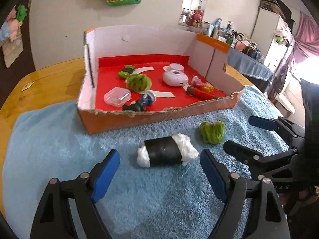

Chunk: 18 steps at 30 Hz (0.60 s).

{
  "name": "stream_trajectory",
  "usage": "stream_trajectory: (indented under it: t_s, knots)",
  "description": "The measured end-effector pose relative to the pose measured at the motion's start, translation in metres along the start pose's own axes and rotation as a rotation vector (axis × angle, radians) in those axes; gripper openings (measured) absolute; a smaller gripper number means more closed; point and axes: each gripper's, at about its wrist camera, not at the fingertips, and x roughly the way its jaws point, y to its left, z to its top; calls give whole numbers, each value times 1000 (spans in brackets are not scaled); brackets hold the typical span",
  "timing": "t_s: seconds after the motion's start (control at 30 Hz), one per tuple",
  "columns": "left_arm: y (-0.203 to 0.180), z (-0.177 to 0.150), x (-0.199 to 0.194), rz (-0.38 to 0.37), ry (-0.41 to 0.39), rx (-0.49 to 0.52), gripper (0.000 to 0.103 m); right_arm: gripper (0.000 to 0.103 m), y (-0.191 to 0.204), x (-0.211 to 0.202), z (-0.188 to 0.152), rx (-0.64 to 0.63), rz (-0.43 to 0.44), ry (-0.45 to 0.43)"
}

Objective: Organize objects
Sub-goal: 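Move the left tool to the black-and-white roll while the right tool approaches the green fuzzy ball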

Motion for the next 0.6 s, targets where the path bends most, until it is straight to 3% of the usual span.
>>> stream_trajectory:
  t_s: [0.3,0.6]
  knots:
    - [-3,14,6,-88,-11,98,82,95,-3,6,0,-15,41,31]
    - [-14,3,-6,-248,24,137,82,95,-3,1,-2,-28,65,29]
